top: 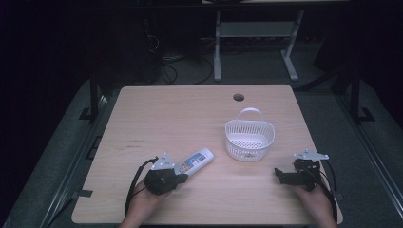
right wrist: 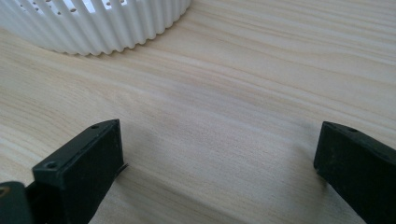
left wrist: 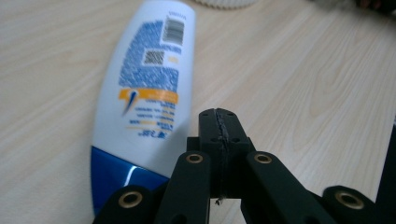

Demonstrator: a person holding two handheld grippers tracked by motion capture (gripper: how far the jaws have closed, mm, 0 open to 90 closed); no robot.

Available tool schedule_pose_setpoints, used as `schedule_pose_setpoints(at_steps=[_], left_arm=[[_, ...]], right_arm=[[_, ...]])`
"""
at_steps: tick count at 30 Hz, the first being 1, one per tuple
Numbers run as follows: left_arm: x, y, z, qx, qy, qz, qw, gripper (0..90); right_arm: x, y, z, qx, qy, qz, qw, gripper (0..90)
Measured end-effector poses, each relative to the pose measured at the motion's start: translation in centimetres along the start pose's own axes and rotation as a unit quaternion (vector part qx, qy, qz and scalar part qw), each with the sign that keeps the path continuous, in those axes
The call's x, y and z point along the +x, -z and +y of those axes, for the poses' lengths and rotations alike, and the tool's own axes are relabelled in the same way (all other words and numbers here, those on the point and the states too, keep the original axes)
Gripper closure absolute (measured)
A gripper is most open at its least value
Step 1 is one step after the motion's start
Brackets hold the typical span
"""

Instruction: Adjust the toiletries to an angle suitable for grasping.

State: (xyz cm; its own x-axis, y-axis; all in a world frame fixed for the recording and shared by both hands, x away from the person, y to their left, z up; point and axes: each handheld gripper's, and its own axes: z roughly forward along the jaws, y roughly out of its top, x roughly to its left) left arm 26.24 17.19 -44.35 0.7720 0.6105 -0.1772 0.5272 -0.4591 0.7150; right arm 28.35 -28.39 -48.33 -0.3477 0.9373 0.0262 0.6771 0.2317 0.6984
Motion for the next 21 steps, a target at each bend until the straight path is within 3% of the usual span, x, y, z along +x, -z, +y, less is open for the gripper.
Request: schedule_pose_setpoints(at_steps=[4,16,21], left_arm=[[0.4,-0.3,-0.5,0.018,-0.002,0.008,0.9998,90.0],[2.5,0.5,-1.1,0.019,0.019,0.037,0.9989,90.0],[3.5,0.9,-0.8,0.018,0.022,0.06,0.9978,90.0]], right_arm=[[0.0,0.0,0.0,0.0,0.0,0.0,1.0,0.8],[0.0,0.0,0.0,0.0,0.0,0.0,1.0,0.9],[0.0,0.0,0.0,0.0,0.0,0.0,1.0,0.8]])
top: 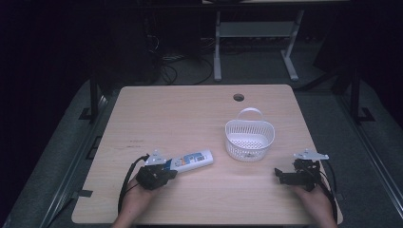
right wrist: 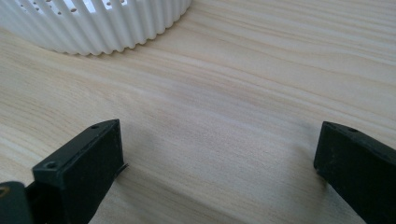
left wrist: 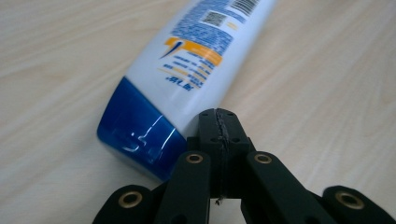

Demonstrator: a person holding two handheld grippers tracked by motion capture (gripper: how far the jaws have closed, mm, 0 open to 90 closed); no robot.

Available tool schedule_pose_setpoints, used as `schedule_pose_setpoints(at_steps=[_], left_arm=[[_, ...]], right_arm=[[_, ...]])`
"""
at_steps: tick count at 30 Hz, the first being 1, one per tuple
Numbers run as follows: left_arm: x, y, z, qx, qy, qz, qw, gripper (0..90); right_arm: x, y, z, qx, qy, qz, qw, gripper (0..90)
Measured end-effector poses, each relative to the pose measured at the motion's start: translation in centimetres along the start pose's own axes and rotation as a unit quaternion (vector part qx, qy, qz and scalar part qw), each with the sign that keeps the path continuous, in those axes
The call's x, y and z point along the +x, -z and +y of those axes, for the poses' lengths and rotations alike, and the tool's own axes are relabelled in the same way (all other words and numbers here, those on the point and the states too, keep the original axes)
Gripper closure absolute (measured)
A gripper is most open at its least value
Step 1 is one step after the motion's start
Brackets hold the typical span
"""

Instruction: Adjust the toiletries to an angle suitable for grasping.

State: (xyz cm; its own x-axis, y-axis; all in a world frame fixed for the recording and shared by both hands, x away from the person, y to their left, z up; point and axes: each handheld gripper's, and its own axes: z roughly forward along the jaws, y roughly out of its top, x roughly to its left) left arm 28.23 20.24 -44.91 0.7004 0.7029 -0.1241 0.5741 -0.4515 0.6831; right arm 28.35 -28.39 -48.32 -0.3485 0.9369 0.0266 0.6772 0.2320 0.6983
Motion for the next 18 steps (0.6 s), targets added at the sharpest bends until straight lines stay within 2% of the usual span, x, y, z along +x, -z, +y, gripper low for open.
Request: schedule_pose_setpoints(at_steps=[3,6,18], left_arm=[[0.7,0.0,0.2,0.002,0.009,0.01,0.9999,90.0],[1.1,-0.1,0.3,0.01,0.002,0.02,0.9998,90.0],[3.0,-0.9,1.0,0.015,0.012,0.037,0.9991,90.0]], right_arm=[[0.0,0.0,0.0,0.0,0.0,0.0,1.0,0.8],[0.0,0.0,0.0,0.0,0.0,0.0,1.0,0.8],[0.0,0.0,0.0,0.0,0.0,0.0,1.0,0.9]])
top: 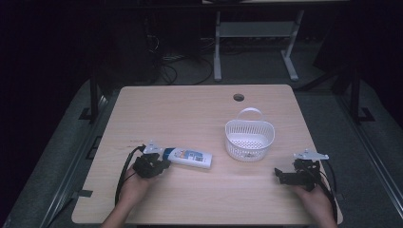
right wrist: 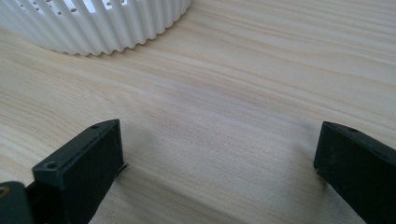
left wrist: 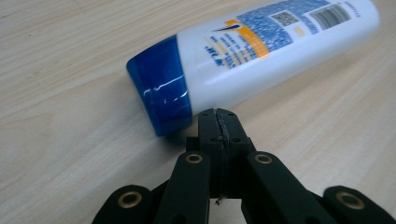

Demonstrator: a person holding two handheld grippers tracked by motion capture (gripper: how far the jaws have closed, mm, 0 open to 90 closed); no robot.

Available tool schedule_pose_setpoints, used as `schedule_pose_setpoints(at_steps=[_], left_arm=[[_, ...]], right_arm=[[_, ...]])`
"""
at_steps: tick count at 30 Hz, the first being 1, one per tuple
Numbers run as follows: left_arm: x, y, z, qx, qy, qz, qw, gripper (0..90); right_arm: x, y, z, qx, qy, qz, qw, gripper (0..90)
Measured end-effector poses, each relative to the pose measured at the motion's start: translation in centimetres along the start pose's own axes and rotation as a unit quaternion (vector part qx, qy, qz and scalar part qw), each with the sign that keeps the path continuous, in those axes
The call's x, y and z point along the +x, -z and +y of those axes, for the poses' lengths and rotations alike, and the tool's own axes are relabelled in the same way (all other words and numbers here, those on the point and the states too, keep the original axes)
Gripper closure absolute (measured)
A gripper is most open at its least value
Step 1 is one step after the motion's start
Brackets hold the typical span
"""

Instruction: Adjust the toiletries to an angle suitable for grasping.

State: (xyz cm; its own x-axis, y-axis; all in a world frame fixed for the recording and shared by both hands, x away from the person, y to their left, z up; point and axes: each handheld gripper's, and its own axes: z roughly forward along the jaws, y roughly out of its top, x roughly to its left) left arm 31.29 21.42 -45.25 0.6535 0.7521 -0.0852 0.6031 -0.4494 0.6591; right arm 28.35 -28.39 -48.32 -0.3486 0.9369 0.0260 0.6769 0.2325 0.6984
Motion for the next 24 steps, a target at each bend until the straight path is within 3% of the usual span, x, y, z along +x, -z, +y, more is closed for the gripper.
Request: schedule_pose_setpoints(at_steps=[7,19,24], left_arm=[[0.9,-0.3,0.0,-0.011,0.018,0.007,0.9997,90.0],[1.7,-0.8,2.4,-0.012,0.005,0.028,0.9995,90.0],[2.3,-1.2,3.0,-0.017,0.015,0.031,0.9993,90.0]], right_arm=[[0.0,0.0,0.0,0.0,0.0,0.0,1.0,0.9],[0.0,-0.1,0.1,-0.001,0.005,0.005,1.0,0.8],[0.0,-0.4,0.4,-0.001,0.005,0.007,1.0,0.8]])
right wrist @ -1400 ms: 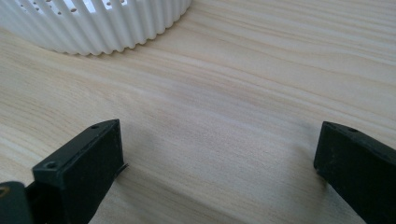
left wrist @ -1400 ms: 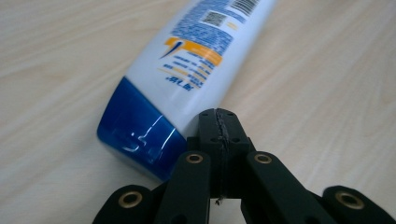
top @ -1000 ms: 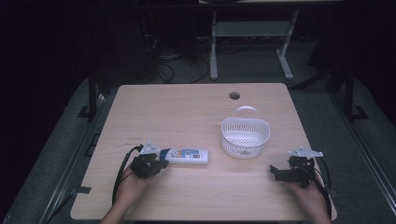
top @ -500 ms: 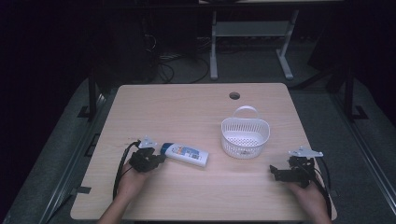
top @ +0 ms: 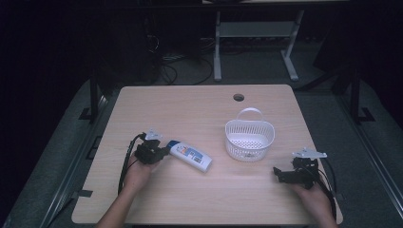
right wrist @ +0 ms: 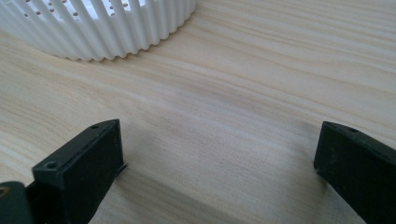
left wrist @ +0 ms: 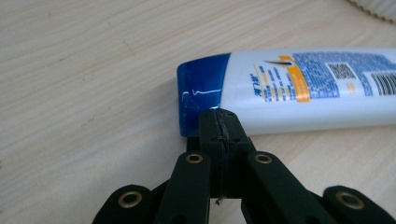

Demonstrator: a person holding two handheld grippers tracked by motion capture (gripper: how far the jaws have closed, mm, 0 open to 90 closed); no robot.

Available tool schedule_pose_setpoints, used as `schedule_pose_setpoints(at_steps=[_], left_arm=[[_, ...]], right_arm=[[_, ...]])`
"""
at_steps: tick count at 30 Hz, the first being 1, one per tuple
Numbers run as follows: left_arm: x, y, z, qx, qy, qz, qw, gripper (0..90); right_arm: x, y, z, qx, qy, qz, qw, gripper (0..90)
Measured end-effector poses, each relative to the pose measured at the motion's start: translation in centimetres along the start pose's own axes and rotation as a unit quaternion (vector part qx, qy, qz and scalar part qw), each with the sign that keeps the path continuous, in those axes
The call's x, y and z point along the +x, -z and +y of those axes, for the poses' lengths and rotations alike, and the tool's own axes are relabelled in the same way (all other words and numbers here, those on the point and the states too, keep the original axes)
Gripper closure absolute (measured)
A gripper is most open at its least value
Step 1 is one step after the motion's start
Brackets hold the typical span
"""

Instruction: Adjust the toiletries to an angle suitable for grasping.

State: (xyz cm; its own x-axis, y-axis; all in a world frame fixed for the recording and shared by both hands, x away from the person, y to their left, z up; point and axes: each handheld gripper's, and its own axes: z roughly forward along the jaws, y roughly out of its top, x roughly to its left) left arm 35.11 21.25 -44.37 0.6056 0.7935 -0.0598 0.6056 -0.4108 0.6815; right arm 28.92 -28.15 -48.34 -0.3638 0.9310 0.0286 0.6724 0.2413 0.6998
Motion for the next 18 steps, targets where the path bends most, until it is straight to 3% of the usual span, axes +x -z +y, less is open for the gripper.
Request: schedule_pose_setpoints(at_steps=[7,18], left_arm=[[0.5,-1.1,1.0,0.006,0.0,0.004,1.0,90.0],[0.8,-2.6,2.8,-0.003,-0.007,0.009,0.9999,90.0]], right_arm=[[0.0,0.0,0.0,0.0,0.0,0.0,1.0,0.8],[0.0,0.0,0.0,0.0,0.0,0.0,1.0,0.8]])
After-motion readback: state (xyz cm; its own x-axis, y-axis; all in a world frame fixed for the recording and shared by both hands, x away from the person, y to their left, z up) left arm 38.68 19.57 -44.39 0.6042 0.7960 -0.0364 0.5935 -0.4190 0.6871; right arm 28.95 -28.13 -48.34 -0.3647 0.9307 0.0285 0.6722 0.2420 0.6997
